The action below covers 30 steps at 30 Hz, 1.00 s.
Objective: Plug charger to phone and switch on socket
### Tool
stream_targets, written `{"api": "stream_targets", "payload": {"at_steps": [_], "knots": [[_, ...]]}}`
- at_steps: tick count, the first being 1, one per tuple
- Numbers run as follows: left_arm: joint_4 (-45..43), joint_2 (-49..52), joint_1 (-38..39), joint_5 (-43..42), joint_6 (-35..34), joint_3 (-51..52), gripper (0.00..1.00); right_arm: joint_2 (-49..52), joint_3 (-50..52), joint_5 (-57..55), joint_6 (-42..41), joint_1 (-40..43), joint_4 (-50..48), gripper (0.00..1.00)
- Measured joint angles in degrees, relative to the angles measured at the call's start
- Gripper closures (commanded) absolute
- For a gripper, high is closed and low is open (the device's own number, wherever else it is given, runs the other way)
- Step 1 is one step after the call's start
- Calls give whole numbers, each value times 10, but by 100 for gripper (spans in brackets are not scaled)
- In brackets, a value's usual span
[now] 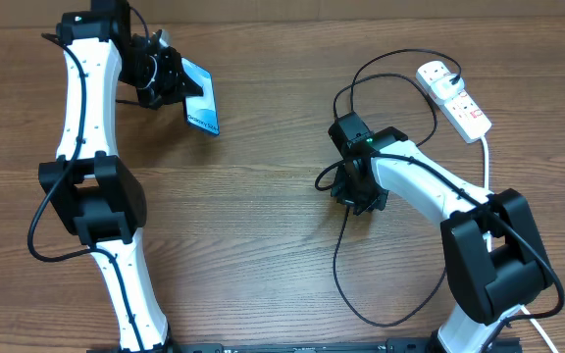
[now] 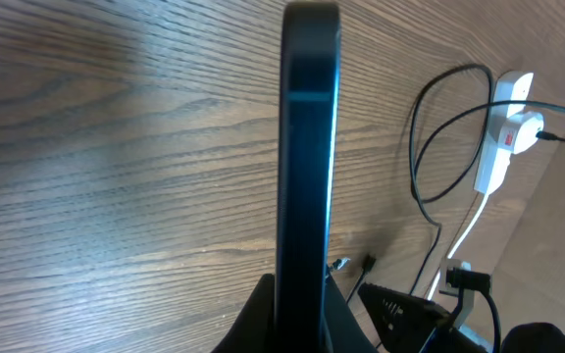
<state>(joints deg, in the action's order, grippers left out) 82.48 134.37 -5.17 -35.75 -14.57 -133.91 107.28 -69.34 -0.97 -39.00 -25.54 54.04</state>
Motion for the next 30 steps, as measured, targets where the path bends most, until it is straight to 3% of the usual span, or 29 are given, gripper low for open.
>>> {"api": "stream_targets", "payload": {"at_steps": [22,30], "knots": [[0,0,6,0,0,0,97,39,-9,-10,34,1,-33,77],[0,0,6,0,0,0,96,44,-16,-5,44,11,-36,87]]}}
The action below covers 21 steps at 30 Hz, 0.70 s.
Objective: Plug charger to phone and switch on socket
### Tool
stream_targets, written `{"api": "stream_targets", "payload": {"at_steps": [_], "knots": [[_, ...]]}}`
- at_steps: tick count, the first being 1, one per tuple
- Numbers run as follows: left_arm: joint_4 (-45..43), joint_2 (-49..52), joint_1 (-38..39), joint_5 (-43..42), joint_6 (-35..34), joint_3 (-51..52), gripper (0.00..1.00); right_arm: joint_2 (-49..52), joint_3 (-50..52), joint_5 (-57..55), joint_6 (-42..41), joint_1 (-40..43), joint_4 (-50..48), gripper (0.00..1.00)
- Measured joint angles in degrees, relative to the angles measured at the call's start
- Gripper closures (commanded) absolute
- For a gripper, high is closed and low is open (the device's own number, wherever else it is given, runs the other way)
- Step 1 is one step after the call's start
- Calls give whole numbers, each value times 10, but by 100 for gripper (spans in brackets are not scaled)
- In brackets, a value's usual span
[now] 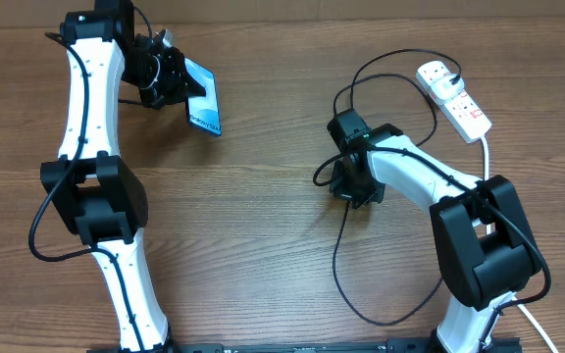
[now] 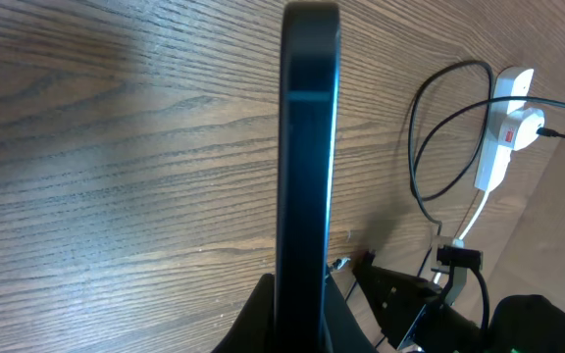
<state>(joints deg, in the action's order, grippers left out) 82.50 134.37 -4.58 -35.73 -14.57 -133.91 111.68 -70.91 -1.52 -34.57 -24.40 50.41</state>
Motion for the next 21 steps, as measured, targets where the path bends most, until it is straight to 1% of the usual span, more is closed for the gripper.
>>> {"api": "stream_targets", "payload": {"at_steps": [2,7,16,18,20,21], "knots": [[0,0,0,0,0,0,96,0,-1,1,1,3,0,89],[0,0,0,0,0,0,96,1,-3,4,1,5,1,96],[0,0,0,-2,1,0,96,4,-8,25,1,8,9,96],[-3,0,0,-14,5,0,96,7,-16,41,4,11,19,96],[-17,0,0,-50,20,0,96,9,-21,75,18,12,33,96],[-31,0,0,-87,30,0,96,9,-24,97,29,12,41,96]]}}
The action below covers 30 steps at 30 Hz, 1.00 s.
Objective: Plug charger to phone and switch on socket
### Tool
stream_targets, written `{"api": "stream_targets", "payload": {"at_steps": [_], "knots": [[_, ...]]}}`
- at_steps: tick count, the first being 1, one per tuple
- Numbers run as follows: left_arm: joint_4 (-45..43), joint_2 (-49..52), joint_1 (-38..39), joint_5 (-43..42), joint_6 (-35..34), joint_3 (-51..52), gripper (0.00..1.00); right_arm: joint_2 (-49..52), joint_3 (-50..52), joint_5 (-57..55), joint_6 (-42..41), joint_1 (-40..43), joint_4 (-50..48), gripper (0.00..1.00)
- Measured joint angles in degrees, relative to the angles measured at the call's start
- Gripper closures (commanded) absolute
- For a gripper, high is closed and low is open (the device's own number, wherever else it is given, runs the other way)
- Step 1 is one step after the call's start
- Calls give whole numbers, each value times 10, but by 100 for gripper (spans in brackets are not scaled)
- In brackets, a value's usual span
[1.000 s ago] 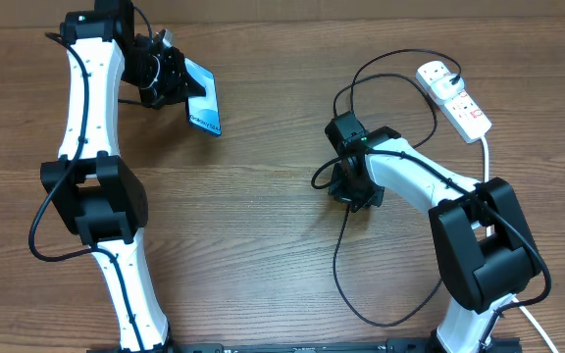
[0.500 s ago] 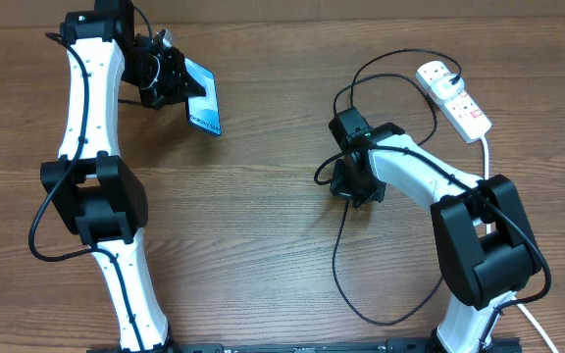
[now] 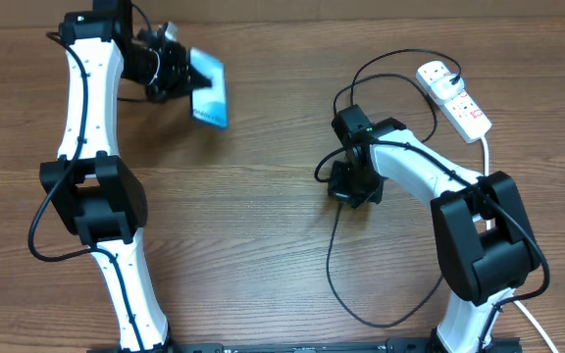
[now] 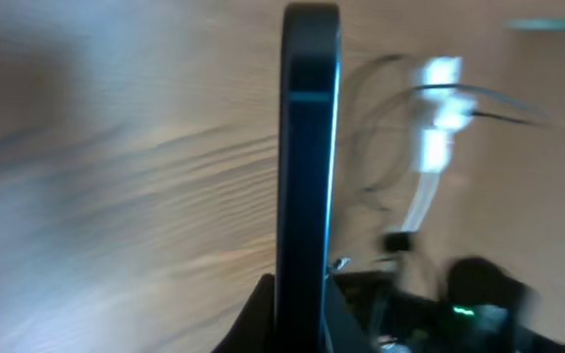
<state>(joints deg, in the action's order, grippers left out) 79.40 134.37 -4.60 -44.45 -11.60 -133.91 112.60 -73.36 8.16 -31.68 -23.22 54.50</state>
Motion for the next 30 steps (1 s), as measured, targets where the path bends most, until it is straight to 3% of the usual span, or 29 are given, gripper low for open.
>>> {"api": "stream_targets", "payload": {"at_steps": [7,11,16,21,30], "knots": [[-88,0,1,-269,36,0,96,-65,-39,222,104,0,12,96],[-90,0,9,-361,43,0,96,-153,-46,305,132,-1,7,96],[-87,0,27,-406,43,0,96,-222,-54,366,143,-1,-6,96],[-91,0,66,-421,43,0,96,-222,-54,383,141,-1,-16,96],[-107,0,107,-426,43,0,96,-221,-54,407,95,-10,-119,96]]}}
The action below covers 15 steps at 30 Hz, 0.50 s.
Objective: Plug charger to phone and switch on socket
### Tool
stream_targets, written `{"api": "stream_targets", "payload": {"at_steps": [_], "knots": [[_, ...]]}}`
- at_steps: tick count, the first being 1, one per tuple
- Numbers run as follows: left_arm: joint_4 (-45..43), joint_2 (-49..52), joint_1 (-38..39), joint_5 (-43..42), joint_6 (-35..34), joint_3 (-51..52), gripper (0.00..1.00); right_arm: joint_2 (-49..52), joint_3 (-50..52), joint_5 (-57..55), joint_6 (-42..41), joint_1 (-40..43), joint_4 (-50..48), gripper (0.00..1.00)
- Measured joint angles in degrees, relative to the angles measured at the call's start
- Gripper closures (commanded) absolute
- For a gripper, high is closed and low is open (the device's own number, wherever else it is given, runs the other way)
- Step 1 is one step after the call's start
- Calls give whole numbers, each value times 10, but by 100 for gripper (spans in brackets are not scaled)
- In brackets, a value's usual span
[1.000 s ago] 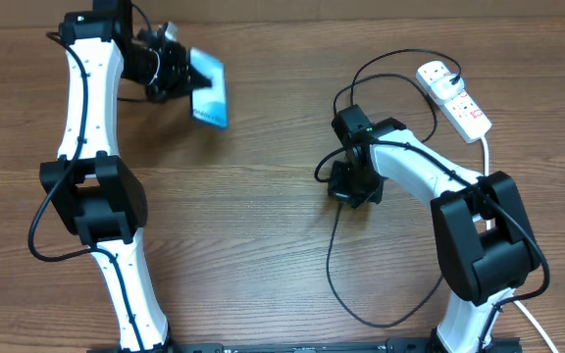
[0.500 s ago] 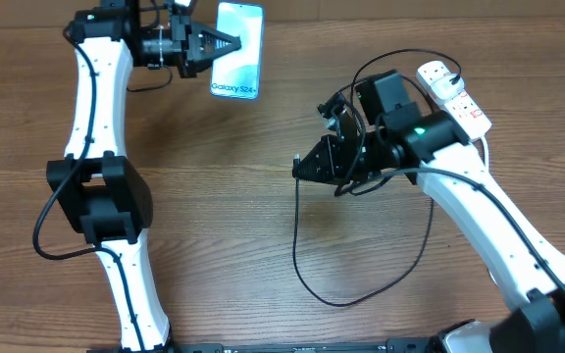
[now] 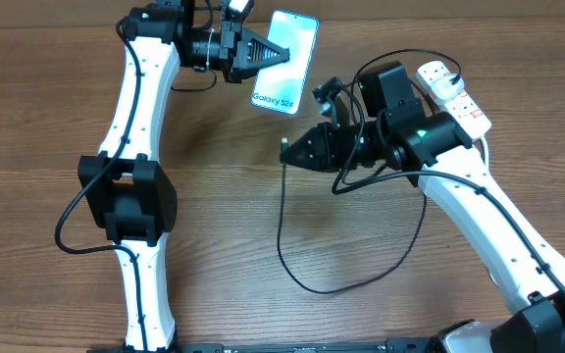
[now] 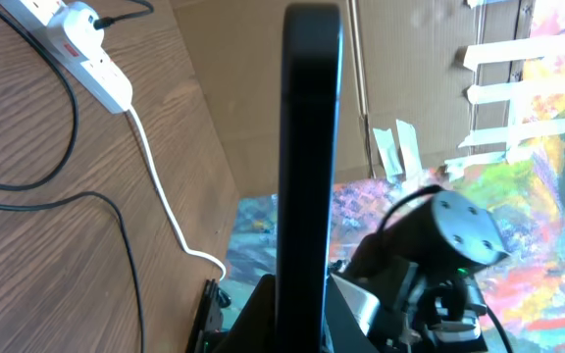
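Observation:
A phone [image 3: 290, 78] marked Galaxy S24 is held up over the back of the table, screen towards the overhead camera, with my left gripper [image 3: 282, 55] shut on its left side. In the left wrist view the phone [image 4: 310, 147] shows edge-on as a dark bar between the fingers of my left gripper [image 4: 307, 319]. My right gripper [image 3: 288, 152] is raised just below the phone, shut on the plug end of the black charger cable [image 3: 281, 221], which hangs down and loops across the table. The plug tip is too small to make out. The white power strip [image 3: 456, 98] lies at the back right.
The strip's white cord [image 3: 486, 157] runs down the right side of the table. A charger adapter [image 3: 436, 73] sits in the strip. In the left wrist view the power strip [image 4: 86, 54], a cardboard wall [image 4: 253, 88] and my right arm [image 4: 454, 235] show behind the phone.
Both arms have risen and come together. The phone moved right from the back left, turning face-up. My right gripper left the table with the cable end and now sits under the phone.
At first my left gripper held the phone at the back left, tilted on edge, while my right gripper was down on the table at the cable's end. It stayed there, shifting slightly. Now the cable end is lifted and held just beneath the raised phone.

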<state>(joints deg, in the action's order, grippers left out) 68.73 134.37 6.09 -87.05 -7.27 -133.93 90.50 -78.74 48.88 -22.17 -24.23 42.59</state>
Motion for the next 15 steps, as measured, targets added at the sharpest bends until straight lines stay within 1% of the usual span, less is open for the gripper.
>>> {"api": "stream_targets", "payload": {"at_steps": [5,15], "knots": [[0,0,-1,0,-5,0,96,0,0,2,-35,-15,-49,96],[-12,0,-2,0,-29,0,96,0,0,-54,-100,-18,-83,96]]}}
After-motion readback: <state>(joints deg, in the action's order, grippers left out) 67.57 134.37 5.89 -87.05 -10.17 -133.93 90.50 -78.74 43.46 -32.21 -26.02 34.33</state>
